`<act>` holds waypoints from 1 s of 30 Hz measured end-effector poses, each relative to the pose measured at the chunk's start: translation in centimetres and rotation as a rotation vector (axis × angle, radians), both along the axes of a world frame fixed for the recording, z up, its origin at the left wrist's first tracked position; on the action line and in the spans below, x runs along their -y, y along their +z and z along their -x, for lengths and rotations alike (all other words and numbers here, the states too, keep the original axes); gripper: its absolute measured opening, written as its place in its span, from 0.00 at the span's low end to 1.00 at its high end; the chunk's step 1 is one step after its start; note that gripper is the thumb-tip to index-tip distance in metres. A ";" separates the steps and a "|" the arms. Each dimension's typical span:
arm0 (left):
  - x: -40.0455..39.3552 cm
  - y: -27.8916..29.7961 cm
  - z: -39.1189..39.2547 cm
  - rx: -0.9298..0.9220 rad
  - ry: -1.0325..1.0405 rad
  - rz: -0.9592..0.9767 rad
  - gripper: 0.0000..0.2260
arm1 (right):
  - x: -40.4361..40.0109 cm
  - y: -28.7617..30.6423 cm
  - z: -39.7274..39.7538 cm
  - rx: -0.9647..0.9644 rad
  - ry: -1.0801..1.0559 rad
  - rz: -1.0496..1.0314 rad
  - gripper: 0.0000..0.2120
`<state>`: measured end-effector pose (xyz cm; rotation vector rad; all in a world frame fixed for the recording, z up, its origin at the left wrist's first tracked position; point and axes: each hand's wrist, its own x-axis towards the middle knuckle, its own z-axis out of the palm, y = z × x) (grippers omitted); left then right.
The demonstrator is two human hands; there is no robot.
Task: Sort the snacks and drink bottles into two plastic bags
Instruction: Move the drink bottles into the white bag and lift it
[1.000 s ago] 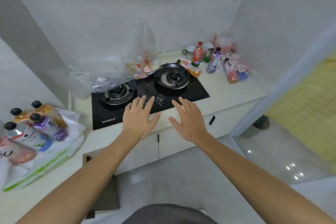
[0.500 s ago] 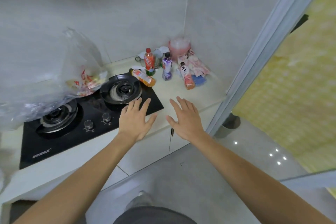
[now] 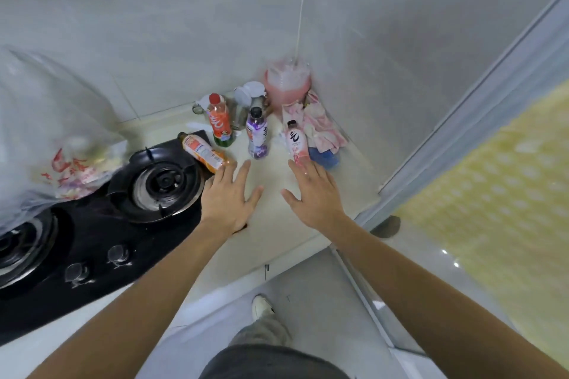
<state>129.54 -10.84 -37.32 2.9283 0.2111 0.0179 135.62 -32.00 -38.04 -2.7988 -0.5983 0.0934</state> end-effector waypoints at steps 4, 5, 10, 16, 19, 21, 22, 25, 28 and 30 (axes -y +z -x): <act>-0.2 0.3 -6.7 -0.013 0.028 0.014 0.32 | 0.0 -0.2 -6.6 -0.041 -0.014 0.000 0.34; -0.3 0.3 -8.0 -0.019 0.039 0.019 0.33 | -0.1 -0.5 -7.9 -0.042 -0.011 0.006 0.33; -0.4 -0.4 -14.4 -0.089 0.120 0.104 0.37 | -1.4 -2.6 -14.7 -0.076 0.043 0.059 0.34; -1.1 -2.0 -18.7 -0.134 0.259 0.331 0.38 | -2.7 -5.8 -20.5 -0.152 0.082 0.117 0.37; -1.5 -3.6 -20.1 -0.108 0.288 0.479 0.37 | -3.2 -7.0 -22.7 -0.186 0.066 0.073 0.36; -1.5 -4.4 -20.8 -0.065 0.322 0.538 0.35 | -3.4 -7.9 -23.6 -0.231 0.044 0.045 0.35; -1.4 -4.7 -21.2 -0.049 0.340 0.553 0.34 | -3.6 -8.2 -24.0 -0.254 0.033 0.035 0.36; -0.9 -5.3 -21.9 -0.006 0.385 0.551 0.33 | -4.3 -8.9 -24.2 -0.323 0.006 -0.061 0.42; -0.3 -5.6 -22.0 0.012 0.414 0.490 0.31 | -5.0 -8.8 -23.8 -0.329 0.014 -0.116 0.43; -0.1 -5.7 -21.5 0.025 0.446 0.478 0.30 | -5.2 -8.5 -23.4 -0.295 0.033 -0.090 0.42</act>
